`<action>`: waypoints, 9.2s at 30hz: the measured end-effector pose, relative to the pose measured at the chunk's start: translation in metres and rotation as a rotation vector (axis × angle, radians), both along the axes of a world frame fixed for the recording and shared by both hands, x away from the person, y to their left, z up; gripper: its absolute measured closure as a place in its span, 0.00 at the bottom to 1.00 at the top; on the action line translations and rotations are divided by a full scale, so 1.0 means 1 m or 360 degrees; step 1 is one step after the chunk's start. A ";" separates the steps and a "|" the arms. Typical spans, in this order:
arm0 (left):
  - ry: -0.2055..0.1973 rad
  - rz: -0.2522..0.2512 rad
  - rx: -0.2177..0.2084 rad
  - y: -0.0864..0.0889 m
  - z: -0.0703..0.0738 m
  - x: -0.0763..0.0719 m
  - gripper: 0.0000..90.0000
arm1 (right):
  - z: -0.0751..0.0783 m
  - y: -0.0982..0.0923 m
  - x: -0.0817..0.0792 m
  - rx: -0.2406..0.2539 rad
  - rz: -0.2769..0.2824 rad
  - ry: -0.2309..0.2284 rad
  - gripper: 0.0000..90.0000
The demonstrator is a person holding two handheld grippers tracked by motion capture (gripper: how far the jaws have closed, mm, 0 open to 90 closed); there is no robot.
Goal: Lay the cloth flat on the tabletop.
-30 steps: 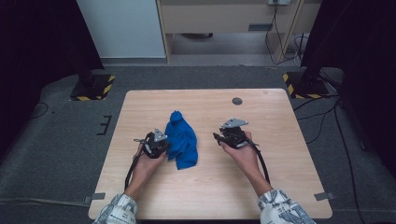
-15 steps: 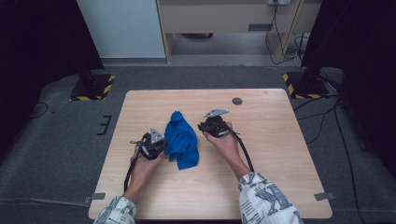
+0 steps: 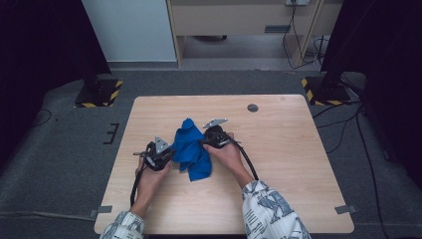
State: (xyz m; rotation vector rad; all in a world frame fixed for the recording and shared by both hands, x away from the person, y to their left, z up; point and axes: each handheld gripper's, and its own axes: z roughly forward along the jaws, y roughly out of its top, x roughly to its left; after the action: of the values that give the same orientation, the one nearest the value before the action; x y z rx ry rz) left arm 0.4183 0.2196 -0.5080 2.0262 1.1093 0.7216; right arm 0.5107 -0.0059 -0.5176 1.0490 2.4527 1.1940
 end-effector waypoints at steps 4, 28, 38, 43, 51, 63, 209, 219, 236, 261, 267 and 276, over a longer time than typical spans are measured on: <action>-0.0006 -0.0003 0.0005 -0.003 -0.001 0.001 0.89 | 0.000 -0.003 -0.007 0.0007 0.0047 0.0010 1.00; -0.0025 0.0010 0.0002 -0.006 0.000 0.002 0.85 | 0.000 -0.009 -0.030 -0.0092 0.0017 -0.0075 0.97; -0.0040 0.0037 0.0011 -0.005 0.001 0.002 0.82 | 0.007 -0.036 -0.070 -0.0052 0.0046 -0.0005 0.93; -0.0046 0.0041 0.0009 -0.005 0.002 0.001 0.82 | 0.018 -0.046 -0.074 0.0050 0.0038 -0.0053 0.72; -0.0059 0.0042 -0.0011 -0.005 0.004 0.000 0.83 | 0.028 -0.052 -0.035 0.0097 -0.0148 -0.0118 0.65; -0.0055 0.0018 -0.0040 -0.007 0.005 -0.002 0.83 | 0.008 -0.027 0.017 0.0090 -0.0282 -0.0077 0.55; -0.0017 0.0022 -0.0009 0.001 0.000 0.002 0.88 | 0.049 -0.069 -0.037 0.0011 -0.0037 -0.0297 0.99; -0.0051 0.0000 -0.0131 0.002 0.013 0.001 0.97 | 0.056 -0.089 -0.041 0.0010 -0.0082 -0.0313 0.99; -0.0072 -0.0145 -0.0175 -0.030 0.052 0.011 0.98 | 0.082 -0.157 -0.049 0.0118 -0.0236 -0.0360 0.99; -0.0022 -0.0266 -0.0185 -0.085 0.083 0.032 0.98 | 0.080 -0.226 -0.056 0.0208 -0.0467 -0.0327 0.99; -0.0007 -0.0273 -0.0185 -0.087 0.084 0.032 0.98 | 0.080 -0.234 -0.059 0.0207 -0.0482 -0.0319 0.99; -0.0027 -0.0298 -0.0218 -0.086 0.089 0.025 0.97 | 0.084 -0.243 -0.068 0.0224 -0.0492 -0.0332 0.99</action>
State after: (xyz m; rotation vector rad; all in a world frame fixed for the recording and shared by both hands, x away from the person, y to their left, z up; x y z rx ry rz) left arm 0.4436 0.1339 -0.4188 1.9717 0.9189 0.5513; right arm 0.4426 -0.2489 -0.4337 1.2190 1.9883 1.3107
